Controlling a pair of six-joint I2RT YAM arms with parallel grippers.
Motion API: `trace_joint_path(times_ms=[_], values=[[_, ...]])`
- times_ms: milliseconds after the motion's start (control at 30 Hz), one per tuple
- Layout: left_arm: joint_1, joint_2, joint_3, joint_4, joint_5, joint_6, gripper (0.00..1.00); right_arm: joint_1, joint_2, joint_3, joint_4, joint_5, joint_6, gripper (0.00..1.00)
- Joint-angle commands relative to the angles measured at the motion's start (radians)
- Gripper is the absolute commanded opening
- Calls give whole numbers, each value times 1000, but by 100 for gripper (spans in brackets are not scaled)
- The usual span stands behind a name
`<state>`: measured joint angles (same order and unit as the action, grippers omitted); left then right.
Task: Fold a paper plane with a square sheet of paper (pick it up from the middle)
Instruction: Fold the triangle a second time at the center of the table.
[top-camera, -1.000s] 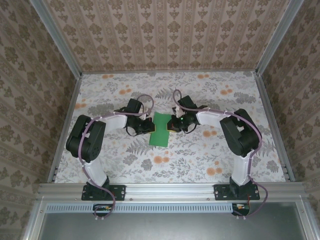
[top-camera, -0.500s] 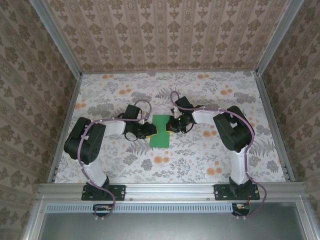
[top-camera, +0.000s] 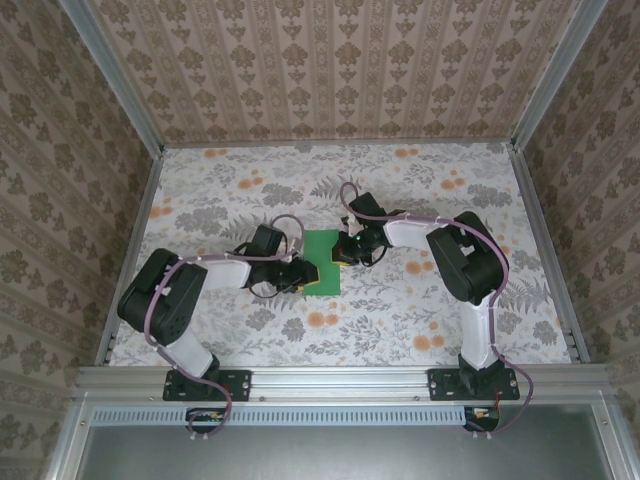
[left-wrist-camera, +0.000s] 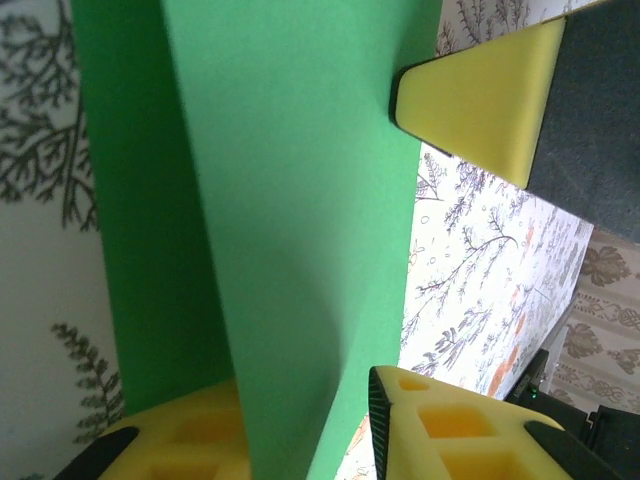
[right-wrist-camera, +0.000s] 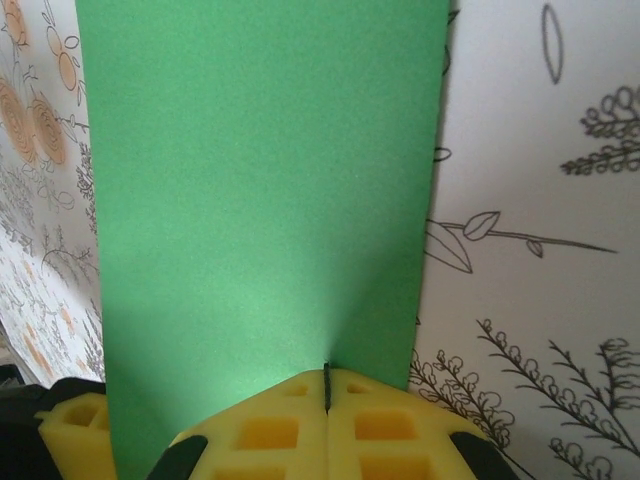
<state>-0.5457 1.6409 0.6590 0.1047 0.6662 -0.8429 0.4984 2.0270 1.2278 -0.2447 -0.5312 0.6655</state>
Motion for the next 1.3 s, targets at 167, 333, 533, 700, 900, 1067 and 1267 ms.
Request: trace_joint_path(times_ms=[167,333,533,700,900,1067,1267], values=[[-5,-75,-32,91,15,-68,27,3,33,10,-77,64,12,2],[-5,-60,-1,165,38,-104,28,2,35,12,-88,69,14,2],[-5,-13,35,219,62,-129,32,2,35,13,-91,68,14,2],[-3,-17,33,201,56,-126,33,2,36,12,-93,67,14,2],[-2,-40,-9,172,37,-127,33,2,30,13,-95,64,15,2],[1,-91,-55,51,-16,-109,31,2,30,16,-95,65,13,2],[0,-92,-62,-13,-56,-101,20,2,28,19,-98,62,13,2]])
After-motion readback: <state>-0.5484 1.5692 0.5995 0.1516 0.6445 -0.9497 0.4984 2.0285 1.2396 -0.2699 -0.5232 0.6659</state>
